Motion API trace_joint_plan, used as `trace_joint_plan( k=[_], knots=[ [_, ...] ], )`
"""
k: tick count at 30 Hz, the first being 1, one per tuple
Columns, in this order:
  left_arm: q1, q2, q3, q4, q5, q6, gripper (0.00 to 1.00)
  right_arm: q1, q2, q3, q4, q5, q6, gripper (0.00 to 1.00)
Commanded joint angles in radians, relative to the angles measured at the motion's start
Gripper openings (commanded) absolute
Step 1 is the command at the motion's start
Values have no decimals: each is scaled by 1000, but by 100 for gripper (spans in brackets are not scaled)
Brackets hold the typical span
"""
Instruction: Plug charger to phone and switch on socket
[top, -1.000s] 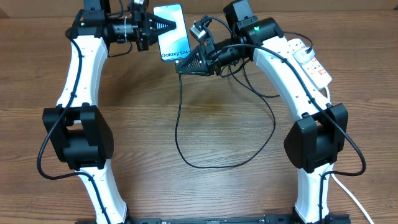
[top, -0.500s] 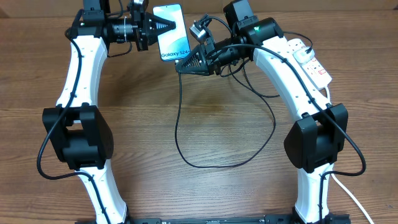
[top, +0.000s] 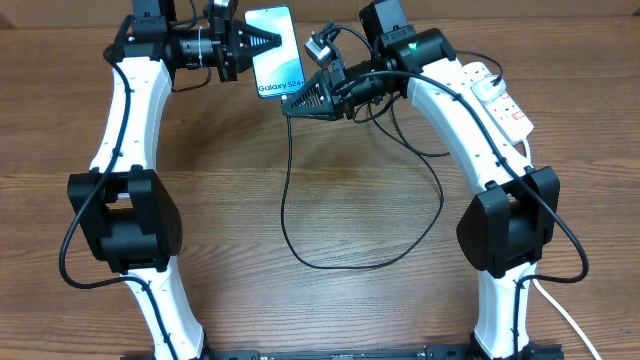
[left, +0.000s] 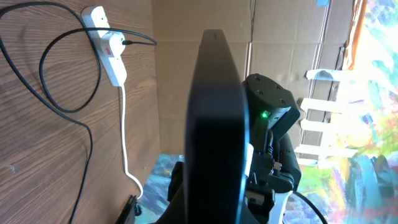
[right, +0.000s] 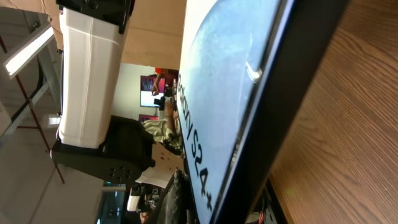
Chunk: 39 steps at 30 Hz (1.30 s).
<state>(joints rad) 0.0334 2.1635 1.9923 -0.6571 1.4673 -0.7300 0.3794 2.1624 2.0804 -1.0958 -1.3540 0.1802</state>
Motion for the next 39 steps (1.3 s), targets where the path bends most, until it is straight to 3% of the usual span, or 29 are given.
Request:
trace_joint_plan(
  k=[1,17,26,39],
  knots=[
    [-1,-41,26,3,79,15,4,-9,-37,29,7,12,16,4],
    [-2,-41,26,4,92,16,4,-8,-37,29,18,6,34,4],
    [-2,-41,26,3,24,16,4,-4,-37,29,16,-47,33,4],
    [-2,-41,26,3,56,0,4,-4,-37,29,14,18,33,4]
  ],
)
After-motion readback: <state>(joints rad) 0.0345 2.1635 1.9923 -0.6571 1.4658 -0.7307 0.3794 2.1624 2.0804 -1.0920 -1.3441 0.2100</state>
